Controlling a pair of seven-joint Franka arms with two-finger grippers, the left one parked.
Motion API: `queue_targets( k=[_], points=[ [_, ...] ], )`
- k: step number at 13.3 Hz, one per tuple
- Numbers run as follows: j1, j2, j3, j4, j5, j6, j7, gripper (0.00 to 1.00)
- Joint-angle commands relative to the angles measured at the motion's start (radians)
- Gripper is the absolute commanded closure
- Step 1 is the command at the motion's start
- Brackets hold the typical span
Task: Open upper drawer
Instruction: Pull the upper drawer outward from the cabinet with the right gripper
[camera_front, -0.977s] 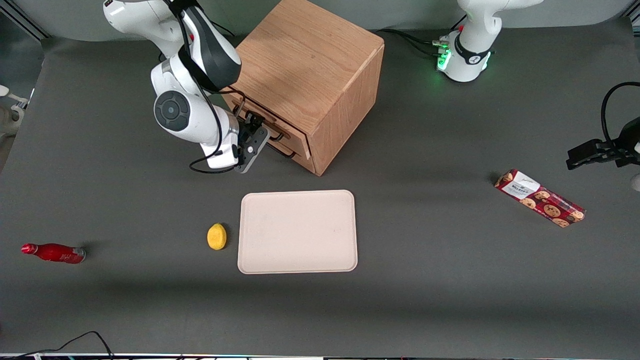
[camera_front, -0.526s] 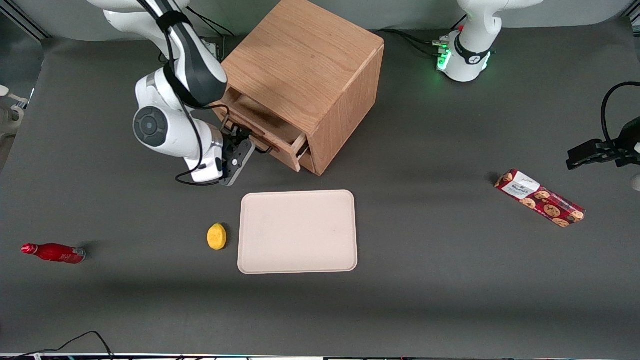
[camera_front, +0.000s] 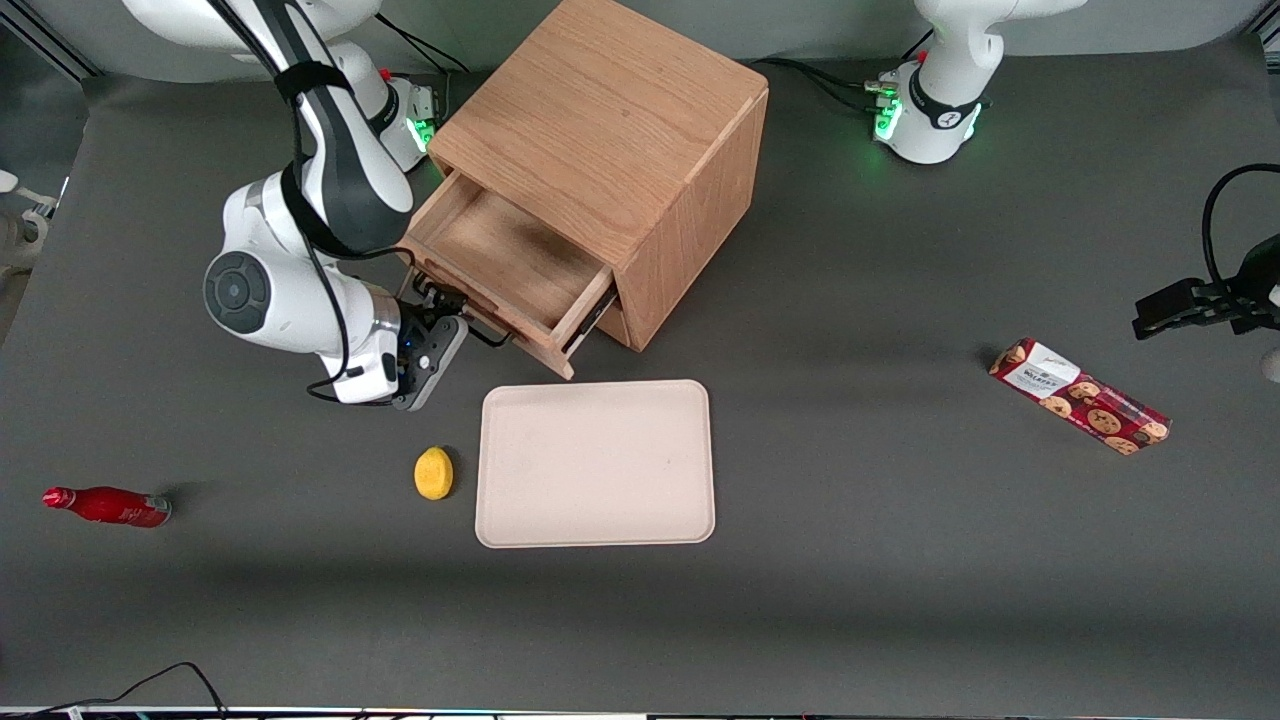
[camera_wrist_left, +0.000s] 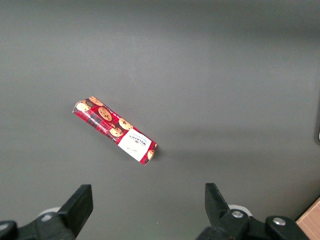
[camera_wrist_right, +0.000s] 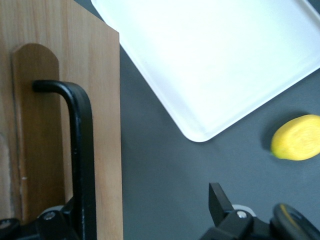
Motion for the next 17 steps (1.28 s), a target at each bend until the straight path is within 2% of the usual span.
queue_targets(
  k=[1, 5, 7, 17],
  points=[
    [-0.022, 0.044, -0.003, 0.057, 0.01, 0.0, -0.059, 0.0],
    [-0.056, 0.077, -0.01, 0.103, 0.012, -0.001, -0.138, 0.0],
    [-0.053, 0.094, -0.041, 0.128, 0.012, -0.001, -0.168, 0.0],
    [-0.076, 0.157, -0.075, 0.224, 0.019, -0.001, -0.259, 0.0]
  ],
)
